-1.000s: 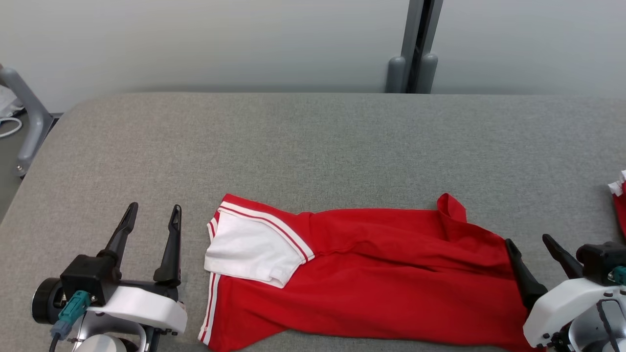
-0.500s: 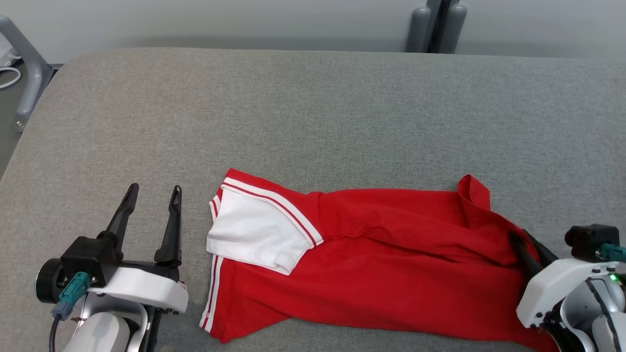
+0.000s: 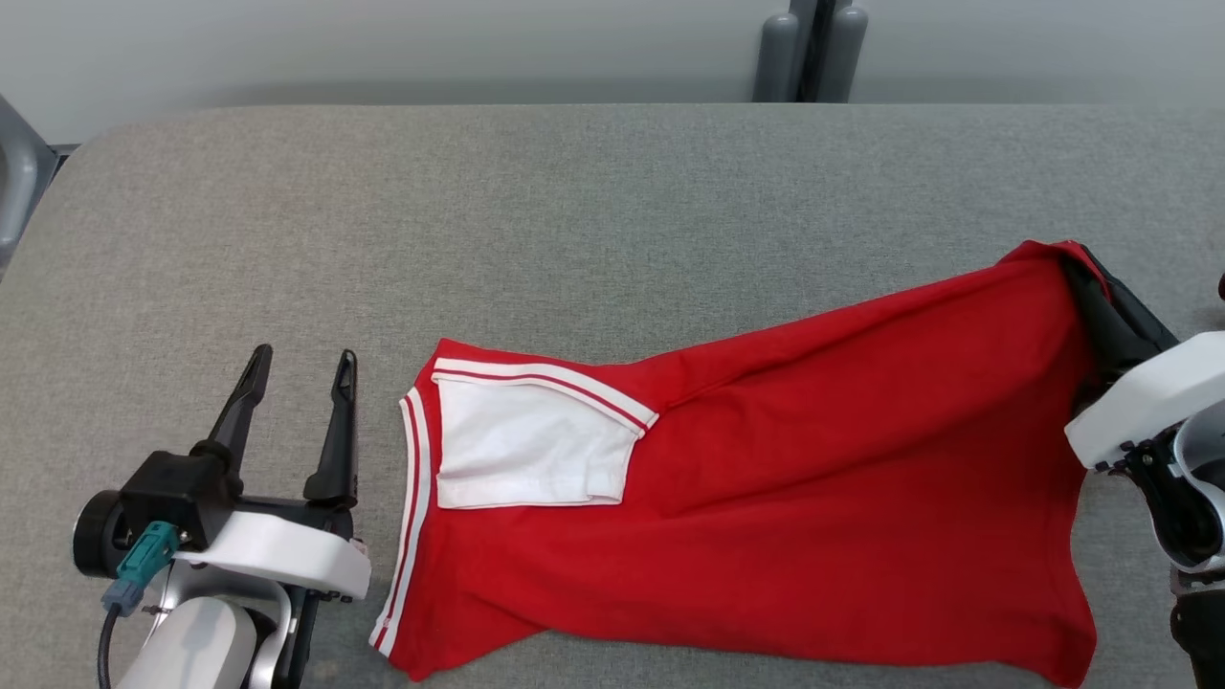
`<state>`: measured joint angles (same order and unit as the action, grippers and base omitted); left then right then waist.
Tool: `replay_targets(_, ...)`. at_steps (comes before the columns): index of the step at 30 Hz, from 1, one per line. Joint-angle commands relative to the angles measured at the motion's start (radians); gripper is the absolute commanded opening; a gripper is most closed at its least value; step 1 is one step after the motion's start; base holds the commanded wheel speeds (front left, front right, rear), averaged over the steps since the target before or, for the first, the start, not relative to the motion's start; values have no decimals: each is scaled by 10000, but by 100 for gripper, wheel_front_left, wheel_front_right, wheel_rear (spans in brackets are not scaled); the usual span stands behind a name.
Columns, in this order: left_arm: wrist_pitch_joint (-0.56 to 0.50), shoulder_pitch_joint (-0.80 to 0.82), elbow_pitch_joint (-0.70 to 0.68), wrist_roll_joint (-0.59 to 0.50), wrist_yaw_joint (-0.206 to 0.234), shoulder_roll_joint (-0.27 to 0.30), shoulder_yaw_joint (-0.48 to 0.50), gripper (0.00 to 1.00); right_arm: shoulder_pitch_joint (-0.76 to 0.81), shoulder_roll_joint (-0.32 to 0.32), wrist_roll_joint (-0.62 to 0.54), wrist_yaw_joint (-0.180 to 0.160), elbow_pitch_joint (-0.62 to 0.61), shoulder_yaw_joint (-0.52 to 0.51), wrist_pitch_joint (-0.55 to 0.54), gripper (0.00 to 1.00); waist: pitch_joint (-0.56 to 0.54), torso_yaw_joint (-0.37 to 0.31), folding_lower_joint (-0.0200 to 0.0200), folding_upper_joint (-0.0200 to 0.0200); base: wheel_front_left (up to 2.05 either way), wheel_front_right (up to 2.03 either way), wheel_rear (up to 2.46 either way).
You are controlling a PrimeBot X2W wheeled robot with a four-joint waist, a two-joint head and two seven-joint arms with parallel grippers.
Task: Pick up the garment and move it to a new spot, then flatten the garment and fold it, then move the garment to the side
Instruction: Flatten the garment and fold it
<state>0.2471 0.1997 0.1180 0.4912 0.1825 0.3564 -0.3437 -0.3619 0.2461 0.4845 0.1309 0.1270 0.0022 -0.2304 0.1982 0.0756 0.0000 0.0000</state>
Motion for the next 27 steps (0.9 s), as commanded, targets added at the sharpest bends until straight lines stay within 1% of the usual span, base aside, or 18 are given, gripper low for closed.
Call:
replay_targets(1, 34, 274, 51, -90, -97, -52, -80, 100, -198, 224, -127, -3, 678, 196, -127, 0, 95, 140, 0, 0, 0, 0, 0)
replay_targets(2, 42, 330, 81, -95, -139, -92, -140, 100, -258, 278, -187, -3, 1030, 297, -84, 0, 126, 213, 0, 0, 0, 0, 0)
replay_targets(4, 54, 416, 137, -113, -168, -149, -195, 100, -212, 160, -28, -3, 1562, 499, 69, 0, 174, 303, 0, 0, 0, 0, 0)
replay_targets(5, 54, 416, 137, -113, -168, -149, -195, 100, -212, 160, -28, -3, 1562, 499, 69, 0, 174, 303, 0, 0, 0, 0, 0)
replay_targets(9, 90, 421, 283, -74, -233, -273, -269, 100, 371, 31, 270, -4, 2486, 487, 513, 0, 209, 356, 0, 0, 0, 0, 0)
replay_targets(14, 104, 293, 398, -52, -256, -254, -262, 100, 923, -224, 636, -3, 3395, 124, 1208, 0, 213, 205, 0, 0, 0, 0, 0)
replay_targets(18, 114, 378, 408, -85, -265, -170, -241, 100, 1012, -346, 831, -3, 3834, 187, 1668, 0, 211, 61, 0, 0, 0, 0, 0)
replay_targets(19, 116, 404, 412, -96, -253, -146, -227, 100, 984, -369, 905, -3, 3874, 206, 1812, 25, 199, 23, 0, 0, 0, 0, 0)
replay_targets(20, 115, 415, 420, -102, -238, -133, -214, 100, 965, -387, 975, -3, 3885, 228, 1944, 60, 173, -8, 0, 0, 0, 0, 0)
replay_targets(21, 111, 395, 410, -118, -193, -104, -193, 100, 977, -394, 1019, -3, 3889, 249, 2052, 100, 129, -38, 0, 0, 0, 0, 0)
replay_targets(25, 118, 138, 348, -162, 31, -39, -93, 100, 1315, -296, 955, -3, 3642, 151, 2502, 100, -157, -112, 0, 0, 0, 0, 0)
replay_targets(27, 101, 0, 279, -174, 174, -11, -56, 100, 1558, -182, 662, -3, 3366, -111, 2774, 100, -332, -138, 0, 0, 0, 0, 0)
